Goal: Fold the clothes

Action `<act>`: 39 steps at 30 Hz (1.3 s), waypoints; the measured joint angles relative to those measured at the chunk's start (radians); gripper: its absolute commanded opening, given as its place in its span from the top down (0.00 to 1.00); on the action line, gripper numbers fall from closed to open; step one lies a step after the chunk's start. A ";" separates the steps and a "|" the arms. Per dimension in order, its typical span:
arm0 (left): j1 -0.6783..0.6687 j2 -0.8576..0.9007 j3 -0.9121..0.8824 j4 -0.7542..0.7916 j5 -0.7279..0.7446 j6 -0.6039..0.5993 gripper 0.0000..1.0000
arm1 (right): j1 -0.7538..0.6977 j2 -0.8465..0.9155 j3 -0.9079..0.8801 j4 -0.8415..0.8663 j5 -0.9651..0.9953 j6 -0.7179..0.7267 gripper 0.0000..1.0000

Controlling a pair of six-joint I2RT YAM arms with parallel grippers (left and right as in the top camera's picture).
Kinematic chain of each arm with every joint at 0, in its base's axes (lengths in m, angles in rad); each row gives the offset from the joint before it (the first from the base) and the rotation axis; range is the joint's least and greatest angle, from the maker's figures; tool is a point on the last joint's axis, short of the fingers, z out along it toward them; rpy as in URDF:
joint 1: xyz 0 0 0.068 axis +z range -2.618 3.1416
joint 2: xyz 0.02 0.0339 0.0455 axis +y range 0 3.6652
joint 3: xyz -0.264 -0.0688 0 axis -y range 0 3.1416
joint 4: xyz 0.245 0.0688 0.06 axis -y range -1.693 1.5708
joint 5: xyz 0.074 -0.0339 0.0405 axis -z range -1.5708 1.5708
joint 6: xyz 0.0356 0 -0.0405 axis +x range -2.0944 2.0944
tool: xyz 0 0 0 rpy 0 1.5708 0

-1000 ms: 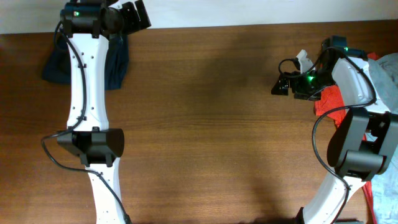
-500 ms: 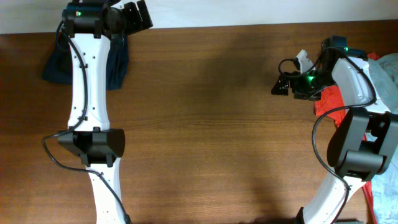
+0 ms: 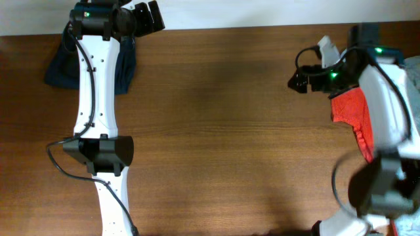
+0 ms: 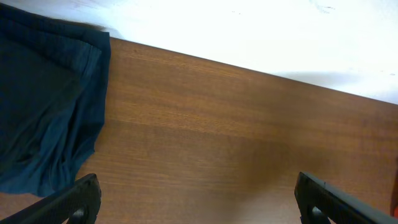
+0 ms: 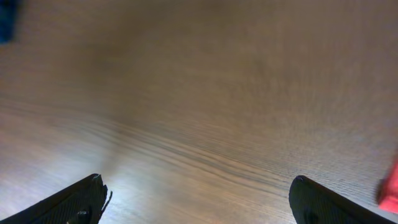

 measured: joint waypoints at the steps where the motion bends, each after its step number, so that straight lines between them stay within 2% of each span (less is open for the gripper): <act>1: 0.000 0.000 0.000 0.000 0.000 0.000 0.01 | 0.008 -0.047 0.001 0.000 0.000 0.000 0.01; 7: -0.003 0.000 0.000 0.000 0.000 0.000 0.01 | 0.081 -0.356 0.002 0.000 0.001 0.000 0.01; 15: -0.008 0.000 0.000 0.000 0.000 0.000 0.01 | 0.291 -0.722 0.003 0.000 0.048 -0.031 0.01; 21: -0.008 0.000 0.000 0.001 0.000 0.000 0.01 | 0.333 -1.062 -0.032 -0.042 0.108 -0.056 0.01; 24: -0.008 0.000 0.000 0.000 0.000 0.000 0.00 | 0.331 -1.273 -0.148 -0.044 0.117 -0.067 0.01; 29: -0.008 0.000 0.000 0.000 0.000 0.000 0.01 | 0.303 -1.489 -0.393 0.019 0.122 -0.070 0.01; 35: -0.008 0.000 0.000 0.000 0.000 0.000 0.01 | 0.274 -1.678 -0.768 0.345 0.125 -0.052 0.01; 39: -0.008 0.000 0.000 0.000 0.000 0.000 0.01 | 0.271 -1.780 -1.083 0.667 0.143 -0.042 0.01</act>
